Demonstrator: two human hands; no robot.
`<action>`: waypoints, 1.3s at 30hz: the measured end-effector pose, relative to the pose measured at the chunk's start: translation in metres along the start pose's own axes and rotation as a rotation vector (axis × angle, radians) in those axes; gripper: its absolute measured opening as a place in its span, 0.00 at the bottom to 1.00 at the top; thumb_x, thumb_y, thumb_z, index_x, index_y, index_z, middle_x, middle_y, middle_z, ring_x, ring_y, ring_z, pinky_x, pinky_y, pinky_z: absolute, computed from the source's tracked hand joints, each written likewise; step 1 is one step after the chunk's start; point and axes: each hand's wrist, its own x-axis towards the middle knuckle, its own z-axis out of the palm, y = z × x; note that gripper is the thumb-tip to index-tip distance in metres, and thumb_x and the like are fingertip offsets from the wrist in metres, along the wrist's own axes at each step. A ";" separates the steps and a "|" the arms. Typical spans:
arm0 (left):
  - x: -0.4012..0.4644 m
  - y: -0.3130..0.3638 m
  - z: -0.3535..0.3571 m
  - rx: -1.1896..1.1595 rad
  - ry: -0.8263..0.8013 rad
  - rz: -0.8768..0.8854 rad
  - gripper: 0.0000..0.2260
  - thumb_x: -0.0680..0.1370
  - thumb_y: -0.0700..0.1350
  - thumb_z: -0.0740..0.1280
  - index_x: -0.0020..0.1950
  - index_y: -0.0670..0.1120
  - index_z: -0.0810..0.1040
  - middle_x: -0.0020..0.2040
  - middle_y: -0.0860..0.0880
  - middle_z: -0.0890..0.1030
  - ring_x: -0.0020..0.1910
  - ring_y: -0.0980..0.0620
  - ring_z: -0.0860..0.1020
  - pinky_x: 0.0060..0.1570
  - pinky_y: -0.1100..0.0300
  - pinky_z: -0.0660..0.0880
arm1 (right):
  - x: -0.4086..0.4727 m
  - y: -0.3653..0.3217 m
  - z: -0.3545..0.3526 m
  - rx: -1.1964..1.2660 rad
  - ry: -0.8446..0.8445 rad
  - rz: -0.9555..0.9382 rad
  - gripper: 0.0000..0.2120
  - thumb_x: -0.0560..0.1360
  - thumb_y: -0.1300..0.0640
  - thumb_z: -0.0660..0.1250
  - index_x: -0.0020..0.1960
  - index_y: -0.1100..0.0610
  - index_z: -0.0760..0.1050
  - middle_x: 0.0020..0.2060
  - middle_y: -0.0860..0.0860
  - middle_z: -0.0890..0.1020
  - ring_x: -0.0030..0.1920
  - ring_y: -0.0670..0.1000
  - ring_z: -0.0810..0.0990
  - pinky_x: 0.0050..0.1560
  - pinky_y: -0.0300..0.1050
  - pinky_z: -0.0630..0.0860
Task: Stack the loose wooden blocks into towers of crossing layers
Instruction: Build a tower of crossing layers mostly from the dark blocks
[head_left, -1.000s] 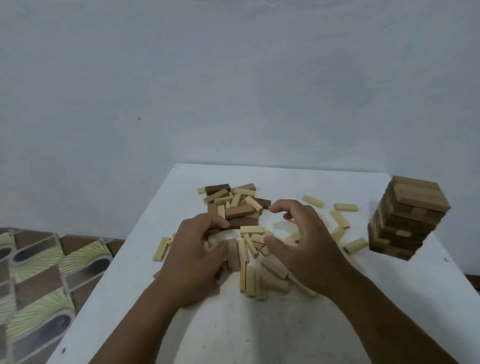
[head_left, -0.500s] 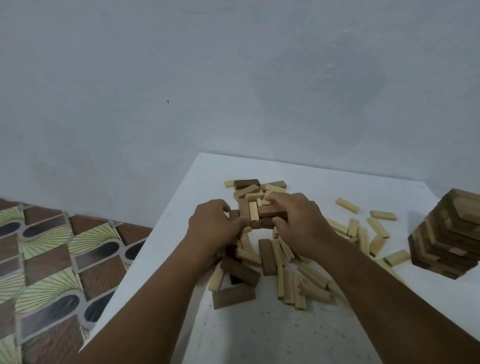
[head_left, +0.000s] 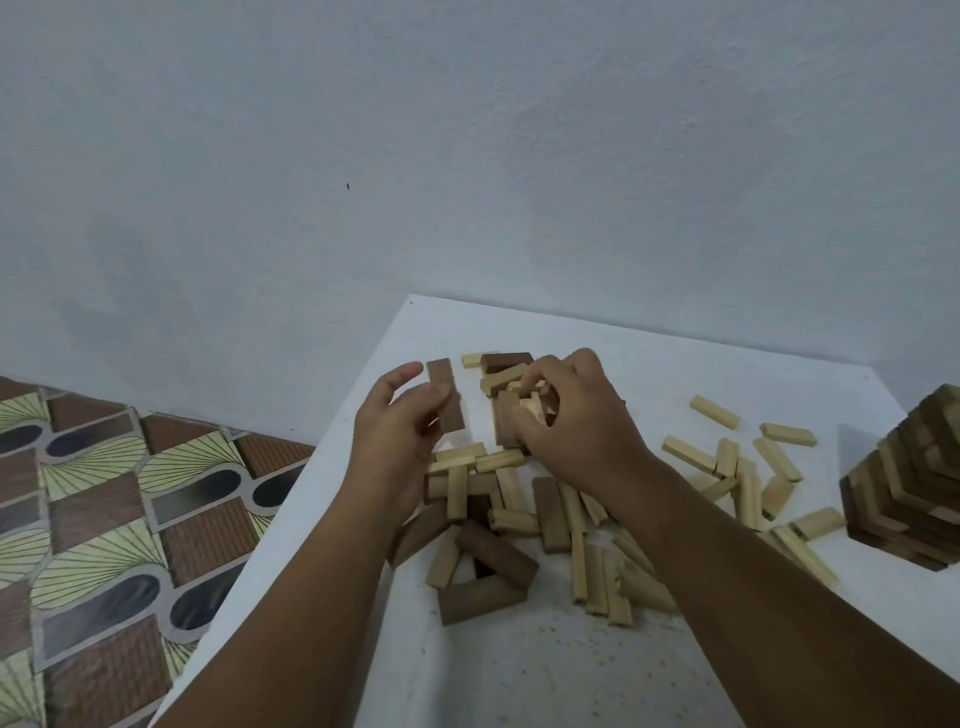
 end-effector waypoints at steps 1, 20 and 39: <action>0.002 0.000 -0.005 -0.139 0.005 0.002 0.17 0.77 0.34 0.67 0.66 0.42 0.73 0.46 0.43 0.84 0.48 0.47 0.83 0.48 0.57 0.79 | 0.002 -0.004 0.003 -0.061 -0.024 0.049 0.10 0.73 0.48 0.68 0.52 0.47 0.73 0.47 0.45 0.72 0.40 0.42 0.75 0.42 0.45 0.78; -0.079 0.004 -0.031 1.242 -0.370 0.410 0.16 0.68 0.45 0.75 0.53 0.59 0.79 0.38 0.63 0.77 0.37 0.62 0.75 0.36 0.71 0.70 | -0.064 0.017 -0.025 0.129 0.017 0.110 0.17 0.71 0.56 0.71 0.60 0.51 0.80 0.48 0.48 0.81 0.47 0.43 0.78 0.45 0.36 0.76; -0.144 -0.053 0.053 1.295 -0.524 0.526 0.08 0.70 0.57 0.74 0.43 0.56 0.80 0.35 0.55 0.79 0.35 0.59 0.76 0.34 0.66 0.72 | -0.205 0.077 -0.111 0.026 0.152 0.226 0.17 0.69 0.52 0.76 0.58 0.50 0.81 0.48 0.43 0.82 0.45 0.42 0.79 0.46 0.40 0.79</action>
